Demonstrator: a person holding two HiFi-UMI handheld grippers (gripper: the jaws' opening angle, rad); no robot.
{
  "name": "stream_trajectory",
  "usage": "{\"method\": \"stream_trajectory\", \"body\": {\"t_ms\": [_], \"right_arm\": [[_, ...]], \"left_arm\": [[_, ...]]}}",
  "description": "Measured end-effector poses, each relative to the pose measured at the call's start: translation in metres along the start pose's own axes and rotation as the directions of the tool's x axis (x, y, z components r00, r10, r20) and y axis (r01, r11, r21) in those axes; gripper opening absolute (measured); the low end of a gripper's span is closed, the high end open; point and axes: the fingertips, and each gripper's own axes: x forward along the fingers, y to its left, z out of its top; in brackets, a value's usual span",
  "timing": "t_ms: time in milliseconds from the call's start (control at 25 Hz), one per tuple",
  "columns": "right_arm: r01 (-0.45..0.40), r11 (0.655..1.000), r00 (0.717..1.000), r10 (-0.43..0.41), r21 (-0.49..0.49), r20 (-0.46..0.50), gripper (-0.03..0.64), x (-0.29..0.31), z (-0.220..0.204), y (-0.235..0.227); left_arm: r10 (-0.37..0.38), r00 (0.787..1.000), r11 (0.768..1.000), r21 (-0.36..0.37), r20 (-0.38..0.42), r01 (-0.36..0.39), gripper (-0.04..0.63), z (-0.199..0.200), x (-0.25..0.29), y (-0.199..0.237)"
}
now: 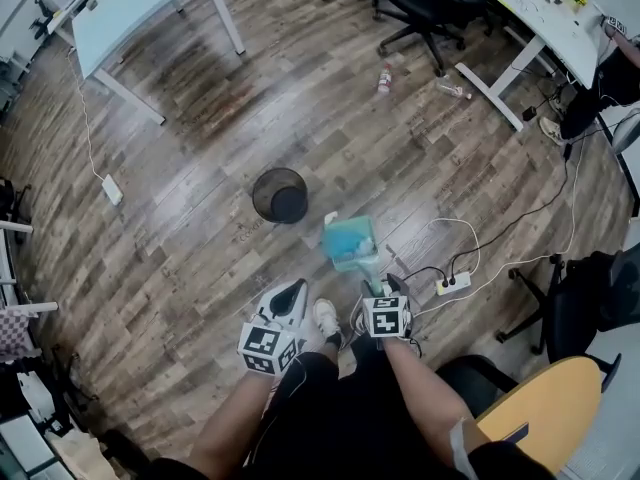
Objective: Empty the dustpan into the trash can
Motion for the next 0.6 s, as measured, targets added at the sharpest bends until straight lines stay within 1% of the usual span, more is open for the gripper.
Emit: {"method": "stream_trajectory", "body": {"t_ms": [200, 400, 480, 520, 600], "right_arm": [[-0.03, 0.999, 0.998, 0.032, 0.029, -0.051, 0.264, 0.022, -0.009, 0.005], [0.002, 0.997, 0.991, 0.008, 0.074, -0.136, 0.264, 0.037, -0.026, 0.001], [0.016, 0.996, 0.989, -0.003, 0.088, -0.149, 0.262, 0.041, -0.03, -0.004], [0.025, 0.996, 0.989, -0.011, 0.091, -0.148, 0.243, 0.041, -0.03, -0.006], [0.036, 0.996, 0.991, -0.024, 0.083, -0.134, 0.174, 0.044, -0.03, -0.008]], "left_arm": [[0.011, 1.0, 1.0, -0.013, -0.014, -0.011, 0.012, -0.011, 0.003, 0.002], [0.012, 1.0, 1.0, -0.024, -0.014, -0.012, 0.012, -0.015, 0.005, -0.001], [0.015, 1.0, 0.999, -0.03, -0.01, -0.015, 0.012, -0.015, 0.005, -0.001], [0.018, 1.0, 0.999, -0.032, -0.009, -0.018, 0.012, -0.015, 0.005, -0.001], [0.024, 1.0, 0.999, -0.038, -0.01, -0.025, 0.012, -0.016, 0.004, 0.0]]}}
